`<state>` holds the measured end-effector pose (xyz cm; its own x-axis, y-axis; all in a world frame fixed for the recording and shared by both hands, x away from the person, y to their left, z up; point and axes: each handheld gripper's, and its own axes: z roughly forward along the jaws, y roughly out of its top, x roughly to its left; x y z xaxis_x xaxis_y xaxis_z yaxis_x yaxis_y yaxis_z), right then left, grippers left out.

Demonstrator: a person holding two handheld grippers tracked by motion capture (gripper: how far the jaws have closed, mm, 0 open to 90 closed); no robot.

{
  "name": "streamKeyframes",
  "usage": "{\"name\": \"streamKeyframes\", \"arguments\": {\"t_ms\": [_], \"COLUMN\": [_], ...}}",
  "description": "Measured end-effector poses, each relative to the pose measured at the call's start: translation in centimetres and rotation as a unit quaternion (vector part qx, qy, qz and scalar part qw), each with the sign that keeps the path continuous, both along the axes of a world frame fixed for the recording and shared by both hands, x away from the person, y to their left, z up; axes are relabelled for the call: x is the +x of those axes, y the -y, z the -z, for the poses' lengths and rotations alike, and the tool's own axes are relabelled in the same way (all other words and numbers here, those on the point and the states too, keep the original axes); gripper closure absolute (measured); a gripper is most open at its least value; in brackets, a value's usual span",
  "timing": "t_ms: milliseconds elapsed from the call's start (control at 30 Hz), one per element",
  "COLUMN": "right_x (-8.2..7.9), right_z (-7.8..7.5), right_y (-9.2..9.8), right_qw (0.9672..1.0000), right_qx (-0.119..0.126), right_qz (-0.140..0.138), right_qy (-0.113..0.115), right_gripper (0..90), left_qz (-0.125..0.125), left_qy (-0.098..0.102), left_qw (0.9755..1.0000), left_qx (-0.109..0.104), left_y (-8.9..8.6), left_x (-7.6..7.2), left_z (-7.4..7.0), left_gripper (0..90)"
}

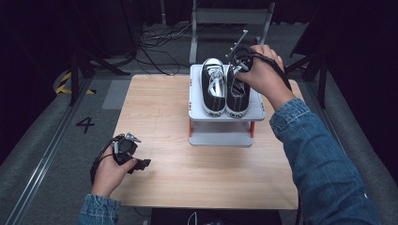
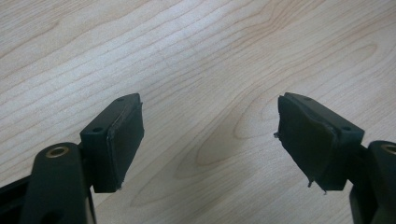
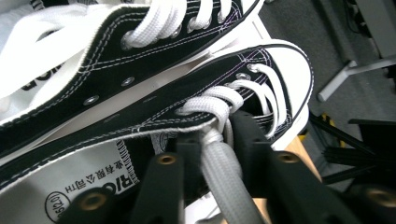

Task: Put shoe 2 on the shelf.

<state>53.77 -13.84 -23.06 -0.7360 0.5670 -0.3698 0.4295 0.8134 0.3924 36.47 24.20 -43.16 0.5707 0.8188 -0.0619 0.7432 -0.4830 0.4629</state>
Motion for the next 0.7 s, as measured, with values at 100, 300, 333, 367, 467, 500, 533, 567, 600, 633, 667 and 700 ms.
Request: {"name": "streamKeyframes", "arguments": {"t_ms": [100,300,333,367,467,500,533,567,600,633,667,700], "right_x": [-0.4,-2.3,-2.5,-2.9,-3.7,-4.0,-4.4,-4.6,-5.0,-5.4,-5.7,-6.2], "right_z": [-0.3,-2.0,-2.1,-2.4,-2.6,-2.7,-2.6,-2.6,-2.4,-2.2,-2.0,-1.7], "right_y": [0.4,3.4,3.8,4.6,6.1,6.8,7.5,8.0,9.0,9.7,10.5,11.4], "right_qw": [0.9998,0.9969,0.9964,0.9957,0.9945,0.9939,0.9933,0.993,0.9923,0.9921,0.9916,0.9908], "right_qx": [0.017,0.076,0.083,0.089,0.1,0.104,0.109,0.111,0.117,0.117,0.121,0.126], "right_qz": [0.009,0.017,0.018,0.021,0.029,0.031,0.034,0.037,0.038,0.041,0.041,0.041], "right_qy": [0.006,0.009,0.008,0.012,0.015,0.017,0.017,0.017,0.018,0.021,0.023,0.026], "right_gripper": [49.7,43.6,43.5,43.3,42.7,42.4,41.6,41.0,40.9,40.5,39.9,39.7], "left_qz": [-0.001,0.011,0.011,0.012,0.012,0.016,0.015,0.015,0.019,0.019,0.02,0.02], "left_qy": [0.001,-0.004,-0.004,-0.003,-0.003,-0.001,-0.002,0.0,0.001,0.003,0.005,0.006], "left_qw": [1.0,0.9999,0.9999,0.9999,0.9999,0.9999,0.9999,0.9999,0.9997,0.9997,0.9995,0.9994], "left_qx": [-0.003,0.001,0.001,0.002,0.0,0.0,0.001,0.006,0.012,0.016,0.022,0.026], "left_y": [0.0,0.4,0.4,0.6,0.8,0.9,1.0,1.1,1.1,1.2,1.3,1.3], "left_x": [0.1,0.5,0.5,0.6,0.8,0.9,1.0,1.1,1.3,1.4,1.5,1.6], "left_z": [0.0,0.1,0.1,0.1,-0.1,-0.1,-0.1,-0.1,-0.1,0.0,0.1,0.1], "left_gripper": [23.3,23.2,23.2,23.3,23.3,23.2,23.2,23.2,23.2,23.2,23.2,23.2]}}
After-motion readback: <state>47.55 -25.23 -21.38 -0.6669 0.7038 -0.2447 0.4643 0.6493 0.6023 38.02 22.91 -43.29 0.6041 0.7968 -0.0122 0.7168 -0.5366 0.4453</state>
